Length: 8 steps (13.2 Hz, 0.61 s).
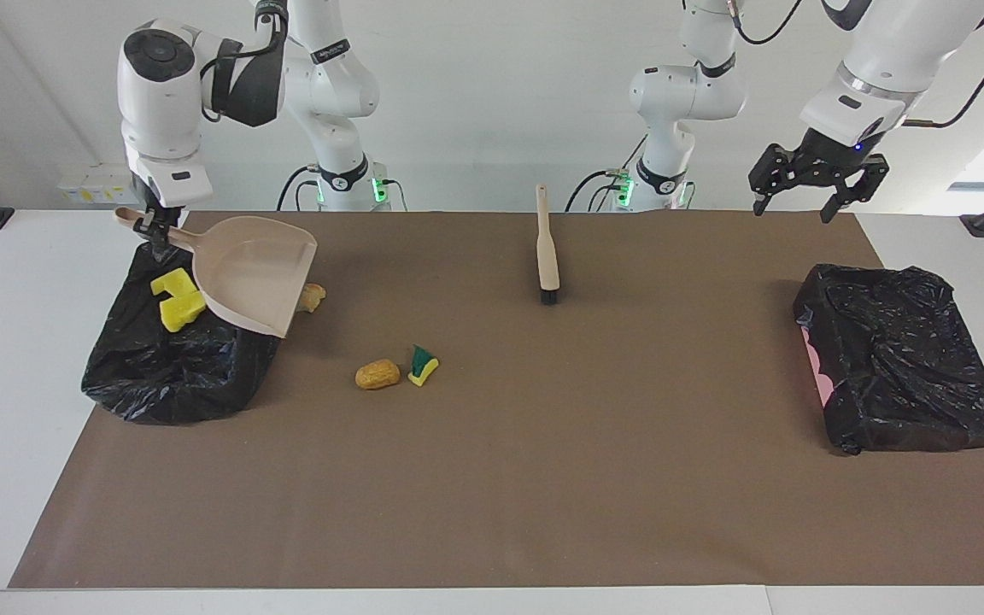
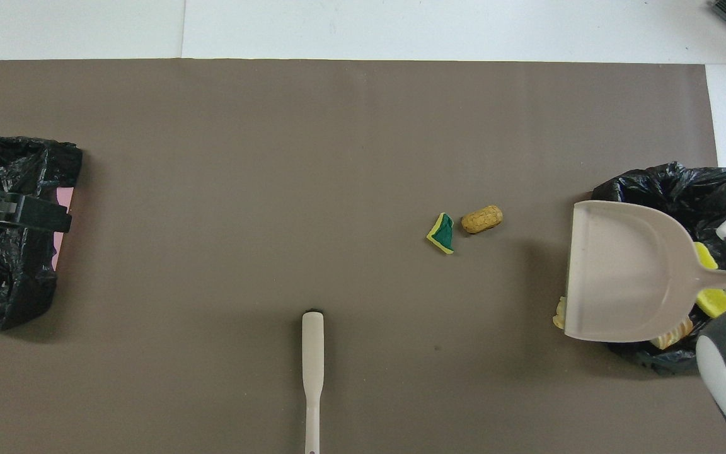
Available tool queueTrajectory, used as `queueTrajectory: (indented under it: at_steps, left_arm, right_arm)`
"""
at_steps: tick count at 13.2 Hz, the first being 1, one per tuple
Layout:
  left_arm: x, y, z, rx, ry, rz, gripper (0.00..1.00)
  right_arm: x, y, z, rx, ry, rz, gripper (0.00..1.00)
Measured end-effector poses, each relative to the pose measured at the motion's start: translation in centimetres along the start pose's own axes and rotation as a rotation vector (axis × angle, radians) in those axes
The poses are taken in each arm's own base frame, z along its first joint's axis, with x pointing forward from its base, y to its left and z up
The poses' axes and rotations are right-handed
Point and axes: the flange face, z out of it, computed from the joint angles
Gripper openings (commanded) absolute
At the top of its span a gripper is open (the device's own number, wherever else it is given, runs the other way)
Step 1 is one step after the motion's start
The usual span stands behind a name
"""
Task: Sweep and dump trash in bin
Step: 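Bring the dustpan back and set it on the table with the right gripper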
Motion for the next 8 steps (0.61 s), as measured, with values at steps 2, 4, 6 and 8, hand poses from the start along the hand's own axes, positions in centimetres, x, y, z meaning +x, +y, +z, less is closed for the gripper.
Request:
queueTrajectory:
  at_steps: [2, 4, 6, 8]
  left_arm:
    - [0.0, 0.0, 0.0, 0.0, 0.0, -0.001, 1.0]
    - [0.0, -0.4, 0.0, 0.0, 0.0, -0.007, 1.0]
    - [-0.1, -1.5, 0.0, 0.001, 0.0, -0.029, 1.0]
    - [-0.3, -3.2, -0.1, 0.0, 0.001, -0.058, 1.0]
  right_arm:
    - [4.8, -0.2, 0.1, 0.035, 0.057, 0.112, 0.0]
    - [9.2, -0.5, 0.2, 0.091, 0.114, 0.242, 0.0]
    - [13.6, -0.7, 0.6, 0.158, 0.152, 0.398, 0.0]
    - [17.7, -0.9, 0.3, 0.206, 0.166, 0.564, 0.0]
